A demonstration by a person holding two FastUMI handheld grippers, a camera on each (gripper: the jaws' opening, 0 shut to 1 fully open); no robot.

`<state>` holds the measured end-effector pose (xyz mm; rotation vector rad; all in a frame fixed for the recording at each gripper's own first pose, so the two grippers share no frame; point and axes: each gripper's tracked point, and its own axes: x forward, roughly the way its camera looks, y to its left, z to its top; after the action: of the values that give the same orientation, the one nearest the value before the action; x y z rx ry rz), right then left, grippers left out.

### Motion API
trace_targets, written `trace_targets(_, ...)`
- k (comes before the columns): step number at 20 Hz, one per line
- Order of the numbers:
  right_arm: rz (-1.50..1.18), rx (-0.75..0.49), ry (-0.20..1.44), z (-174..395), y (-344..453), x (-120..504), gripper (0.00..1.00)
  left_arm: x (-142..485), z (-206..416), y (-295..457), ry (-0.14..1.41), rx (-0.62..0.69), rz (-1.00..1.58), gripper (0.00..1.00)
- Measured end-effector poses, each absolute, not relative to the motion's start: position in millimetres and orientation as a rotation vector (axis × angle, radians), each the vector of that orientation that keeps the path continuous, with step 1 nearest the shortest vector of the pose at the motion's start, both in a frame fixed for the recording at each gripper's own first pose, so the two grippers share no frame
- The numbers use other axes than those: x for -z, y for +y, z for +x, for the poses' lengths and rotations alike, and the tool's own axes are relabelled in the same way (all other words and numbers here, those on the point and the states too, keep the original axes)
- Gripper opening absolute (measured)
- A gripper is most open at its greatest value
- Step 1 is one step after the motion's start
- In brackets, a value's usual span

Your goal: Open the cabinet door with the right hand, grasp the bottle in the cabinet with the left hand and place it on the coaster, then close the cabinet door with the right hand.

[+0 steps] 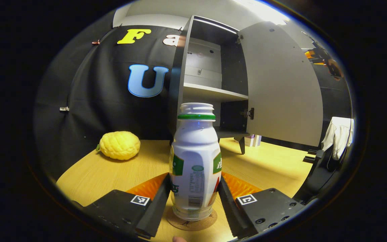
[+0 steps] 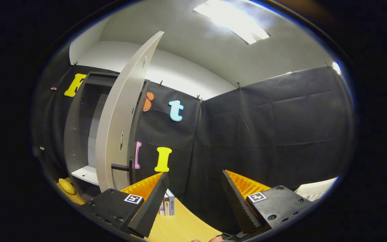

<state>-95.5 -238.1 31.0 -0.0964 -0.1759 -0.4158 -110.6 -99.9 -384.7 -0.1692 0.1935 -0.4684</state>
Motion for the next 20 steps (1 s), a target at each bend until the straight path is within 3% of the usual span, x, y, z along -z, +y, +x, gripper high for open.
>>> trace_targets(7, -0.098, 0.445, -0.171, -100, -247, -28, 0.98, 397, -112, -108, 0.231, 0.48, -0.157, 0.83)
trace_targets(11, -0.096, 0.435, -0.17, -95, -244, -26, 0.97, 402, -111, -107, 0.263, 0.47, -0.143, 0.95)
trace_targets(20, -0.023, 0.428, -0.154, -92, -247, -23, 0.97, 357, -125, -100, 0.266, 0.474, -0.112, 0.95)
